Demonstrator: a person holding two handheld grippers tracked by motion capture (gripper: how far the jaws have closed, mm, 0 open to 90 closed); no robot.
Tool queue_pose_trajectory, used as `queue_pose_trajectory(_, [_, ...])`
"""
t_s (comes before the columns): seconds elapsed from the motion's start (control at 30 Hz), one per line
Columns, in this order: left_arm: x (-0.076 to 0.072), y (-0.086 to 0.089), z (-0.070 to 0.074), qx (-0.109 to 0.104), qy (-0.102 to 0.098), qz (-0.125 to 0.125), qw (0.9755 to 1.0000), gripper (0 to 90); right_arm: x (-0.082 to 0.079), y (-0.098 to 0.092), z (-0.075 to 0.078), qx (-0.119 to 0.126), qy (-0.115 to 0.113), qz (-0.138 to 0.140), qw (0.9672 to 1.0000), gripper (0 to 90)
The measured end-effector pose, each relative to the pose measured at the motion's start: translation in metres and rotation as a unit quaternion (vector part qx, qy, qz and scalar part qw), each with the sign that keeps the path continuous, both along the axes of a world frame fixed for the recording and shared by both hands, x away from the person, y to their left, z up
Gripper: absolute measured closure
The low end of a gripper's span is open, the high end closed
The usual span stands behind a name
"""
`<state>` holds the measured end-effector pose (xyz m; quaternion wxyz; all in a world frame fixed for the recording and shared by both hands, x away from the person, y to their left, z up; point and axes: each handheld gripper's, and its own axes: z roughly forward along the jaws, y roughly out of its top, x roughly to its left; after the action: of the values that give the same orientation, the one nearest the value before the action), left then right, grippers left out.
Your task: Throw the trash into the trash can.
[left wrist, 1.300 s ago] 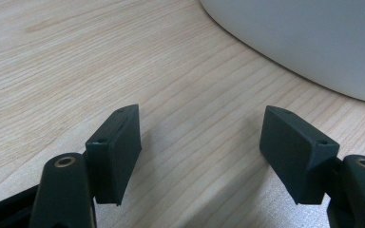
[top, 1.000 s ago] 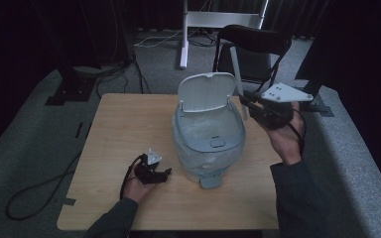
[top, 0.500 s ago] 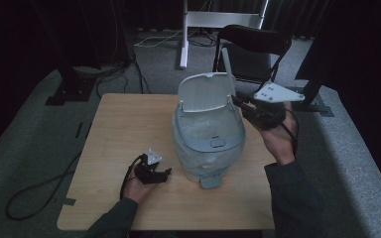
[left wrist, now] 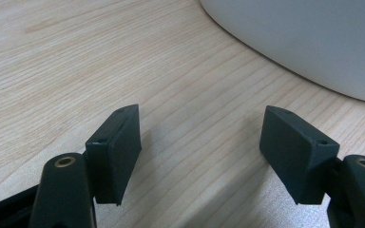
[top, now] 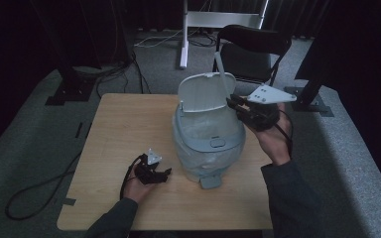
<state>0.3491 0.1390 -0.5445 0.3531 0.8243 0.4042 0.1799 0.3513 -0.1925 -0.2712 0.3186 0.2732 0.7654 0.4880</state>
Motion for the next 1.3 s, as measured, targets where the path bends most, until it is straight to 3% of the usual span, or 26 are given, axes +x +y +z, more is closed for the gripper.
queue_pose_trajectory(0.93, [0.0,0.0,0.0,0.0,0.0,0.0,1.0,30.1,0.003,0.002,-0.013,-0.007,0.017,0.005,0.9998,78.7])
queue_pose_trajectory(1.03, [0.0,0.0,0.0,0.0,0.0,0.0,1.0,30.1,0.002,0.002,-0.013,-0.006,0.019,0.013,0.9997,76.7])
queue_pose_trajectory(1.07, [0.0,0.0,0.0,0.0,0.0,0.0,1.0,30.1,0.002,0.002,-0.013,-0.005,0.017,0.018,0.9997,68.1])
queue_pose_trajectory(1.3, [0.0,0.0,0.0,0.0,0.0,0.0,1.0,30.1,0.003,-0.005,-0.01,0.011,0.014,0.009,0.9998,64.7])
